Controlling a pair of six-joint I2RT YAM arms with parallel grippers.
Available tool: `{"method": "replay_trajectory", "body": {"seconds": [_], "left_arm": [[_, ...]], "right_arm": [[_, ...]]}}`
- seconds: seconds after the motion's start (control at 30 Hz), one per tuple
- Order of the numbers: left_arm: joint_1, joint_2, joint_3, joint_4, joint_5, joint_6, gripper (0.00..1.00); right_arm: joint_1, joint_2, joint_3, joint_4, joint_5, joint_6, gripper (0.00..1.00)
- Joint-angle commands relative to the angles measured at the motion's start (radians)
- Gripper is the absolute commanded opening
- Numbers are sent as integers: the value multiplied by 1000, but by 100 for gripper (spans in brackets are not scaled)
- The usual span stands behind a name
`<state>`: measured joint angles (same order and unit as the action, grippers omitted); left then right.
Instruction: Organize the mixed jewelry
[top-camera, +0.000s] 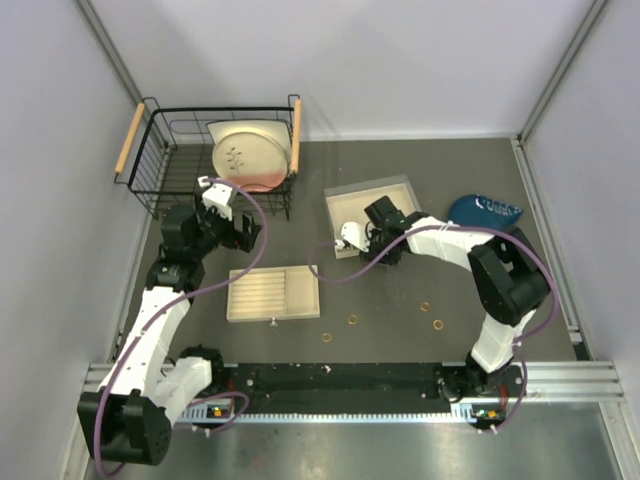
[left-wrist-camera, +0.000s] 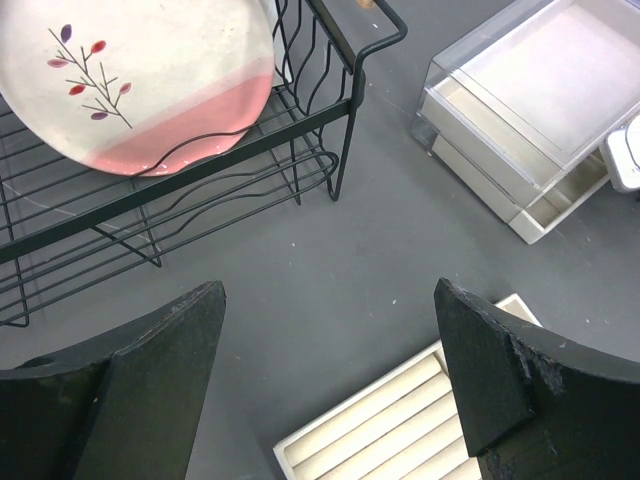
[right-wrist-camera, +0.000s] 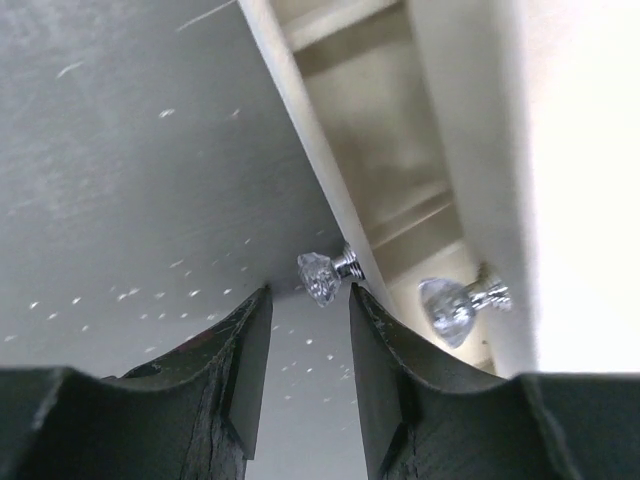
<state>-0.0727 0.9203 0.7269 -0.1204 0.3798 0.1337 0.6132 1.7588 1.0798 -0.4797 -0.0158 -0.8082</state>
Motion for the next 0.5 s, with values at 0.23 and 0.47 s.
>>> {"method": "replay_trajectory", "body": {"seconds": [0.23, 0.47], "left_arm": [[1, -5, -1, 47, 8, 7, 91], [1, -3, -6, 48, 8, 9, 91]], "right_arm": [[6, 65, 63, 173, 83, 75, 38], [5, 71, 68, 204, 106, 107, 39]]}}
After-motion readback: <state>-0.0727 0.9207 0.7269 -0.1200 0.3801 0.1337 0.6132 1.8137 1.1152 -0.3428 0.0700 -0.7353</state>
